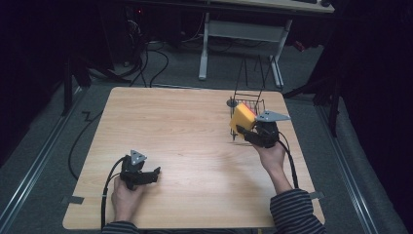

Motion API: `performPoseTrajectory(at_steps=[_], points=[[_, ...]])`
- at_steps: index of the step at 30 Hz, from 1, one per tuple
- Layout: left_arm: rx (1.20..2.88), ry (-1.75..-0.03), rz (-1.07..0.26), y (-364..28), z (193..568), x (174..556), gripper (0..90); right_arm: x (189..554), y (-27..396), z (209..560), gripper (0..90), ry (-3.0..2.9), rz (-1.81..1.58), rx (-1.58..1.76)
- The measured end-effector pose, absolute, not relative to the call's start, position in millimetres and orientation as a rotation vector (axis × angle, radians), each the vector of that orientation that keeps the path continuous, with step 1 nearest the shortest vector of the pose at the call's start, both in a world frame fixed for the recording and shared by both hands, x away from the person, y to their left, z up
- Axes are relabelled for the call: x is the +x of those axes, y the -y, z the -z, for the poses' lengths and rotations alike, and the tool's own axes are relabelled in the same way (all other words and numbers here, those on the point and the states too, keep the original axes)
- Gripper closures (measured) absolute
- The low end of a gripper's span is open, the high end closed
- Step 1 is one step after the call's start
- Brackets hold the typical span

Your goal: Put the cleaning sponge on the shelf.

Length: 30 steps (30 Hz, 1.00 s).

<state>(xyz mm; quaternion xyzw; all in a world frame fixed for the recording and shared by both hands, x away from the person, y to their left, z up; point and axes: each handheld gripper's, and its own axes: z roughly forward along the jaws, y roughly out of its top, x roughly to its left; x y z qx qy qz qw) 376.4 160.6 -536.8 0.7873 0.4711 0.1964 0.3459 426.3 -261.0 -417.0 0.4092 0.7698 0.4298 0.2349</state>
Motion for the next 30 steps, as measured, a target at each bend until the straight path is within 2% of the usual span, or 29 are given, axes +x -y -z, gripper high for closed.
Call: performPoseTrajectory(at_steps=[20, 30], points=[[2.044, -1.222, -0.51, -160.6, 536.8, 376.5, 17.0, 452.4, 282.3, 431.6, 60.8, -2.033, -1.15, 1.261], [2.043, -1.222, -0.51, -160.6, 536.8, 376.5, 17.0, 483.4, 276.8, 436.4, 60.8, -2.052, -1.028, 1.299]])
